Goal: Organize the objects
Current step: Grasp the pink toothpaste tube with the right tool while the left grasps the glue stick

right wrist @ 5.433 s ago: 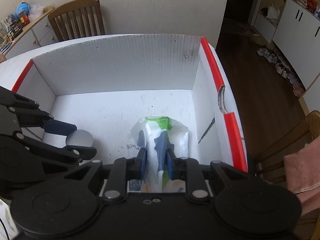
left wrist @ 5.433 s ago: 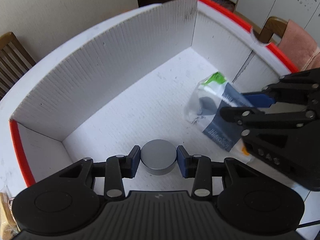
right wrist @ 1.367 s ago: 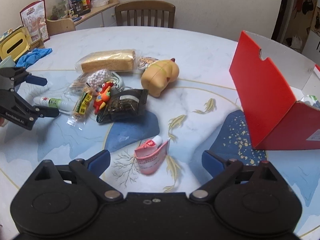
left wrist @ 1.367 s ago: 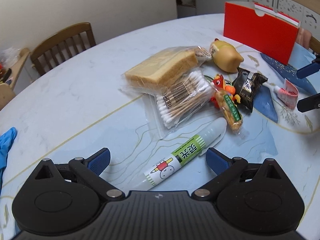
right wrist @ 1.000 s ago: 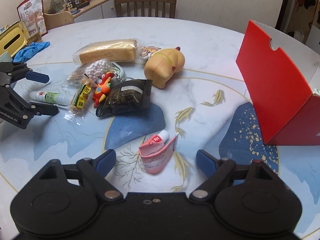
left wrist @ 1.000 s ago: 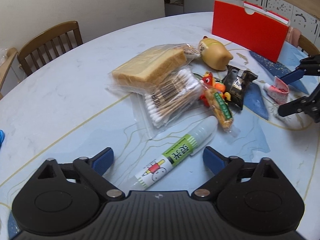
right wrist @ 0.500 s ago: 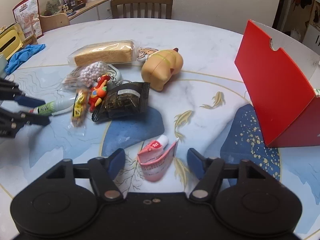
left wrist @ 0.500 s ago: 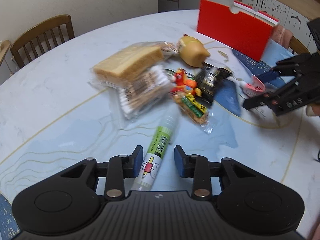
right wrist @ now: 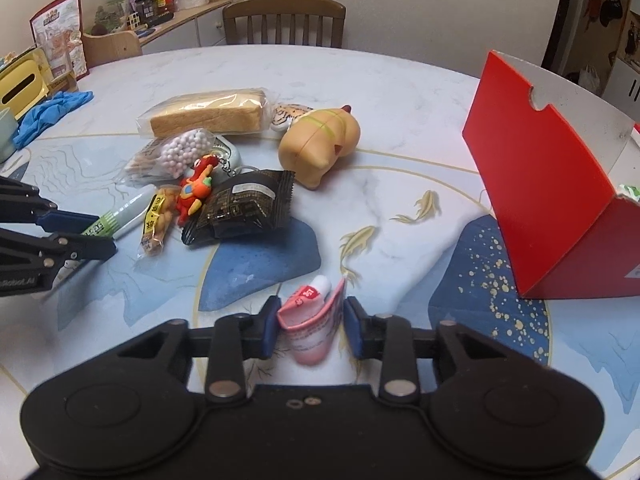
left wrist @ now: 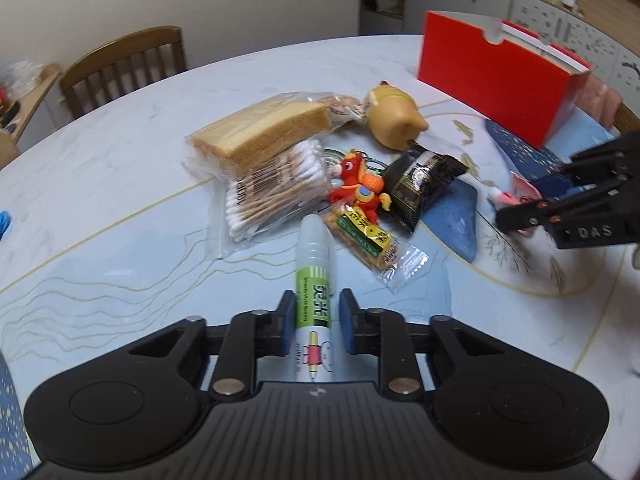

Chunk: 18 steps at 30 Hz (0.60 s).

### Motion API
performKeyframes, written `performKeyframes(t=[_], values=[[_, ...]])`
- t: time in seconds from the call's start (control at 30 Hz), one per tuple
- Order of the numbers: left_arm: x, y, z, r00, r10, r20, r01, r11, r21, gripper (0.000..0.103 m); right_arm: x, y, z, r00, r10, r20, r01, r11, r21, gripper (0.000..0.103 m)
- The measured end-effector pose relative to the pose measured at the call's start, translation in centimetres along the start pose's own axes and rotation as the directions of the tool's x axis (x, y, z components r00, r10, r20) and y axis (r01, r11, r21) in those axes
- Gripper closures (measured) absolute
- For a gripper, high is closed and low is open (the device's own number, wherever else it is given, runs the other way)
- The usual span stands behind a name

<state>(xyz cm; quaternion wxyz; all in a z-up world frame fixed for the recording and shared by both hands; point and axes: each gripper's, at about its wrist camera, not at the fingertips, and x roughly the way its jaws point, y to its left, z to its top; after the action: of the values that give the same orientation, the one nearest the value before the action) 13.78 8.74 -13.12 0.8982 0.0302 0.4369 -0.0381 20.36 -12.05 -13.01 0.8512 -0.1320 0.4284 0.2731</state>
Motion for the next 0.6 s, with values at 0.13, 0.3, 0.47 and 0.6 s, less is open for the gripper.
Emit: performKeyframes(t=[0.13,0.3,0.47,0.6], values=[[-0.1,-0.4,-0.2,0.999,0.041,0.003,-0.041,0.998,-0.044,0.086,-0.8,-0.5,-0.3,1.000,0.021,0.010,-0.021,1.000,0.015,0.077],[-0.5,-1.0,-0.6,0.996,0.088,0.000,-0.087,0.988,-0.128,0.087,-2.0,-1.5,-0.6,0.998,0.056,0.021,-0.056,0.997,0.047,0.080],[-2.0,-1.3,-0.9,0.997,0.082,0.015,-0.075,0.965,-0.250,0.087,-3.7,-2.8,-0.9,0.995,0.096,0.030,-0.098,0.992,0.075,0.080],[-3.7,-2.3,-0.8,0.996,0.081,0.041,-0.066,0.953,-0.295,0.087,-5.4,-4.0,-0.8,0.991,0.123,0.044,-0.126,0.989,0.082,0.080]])
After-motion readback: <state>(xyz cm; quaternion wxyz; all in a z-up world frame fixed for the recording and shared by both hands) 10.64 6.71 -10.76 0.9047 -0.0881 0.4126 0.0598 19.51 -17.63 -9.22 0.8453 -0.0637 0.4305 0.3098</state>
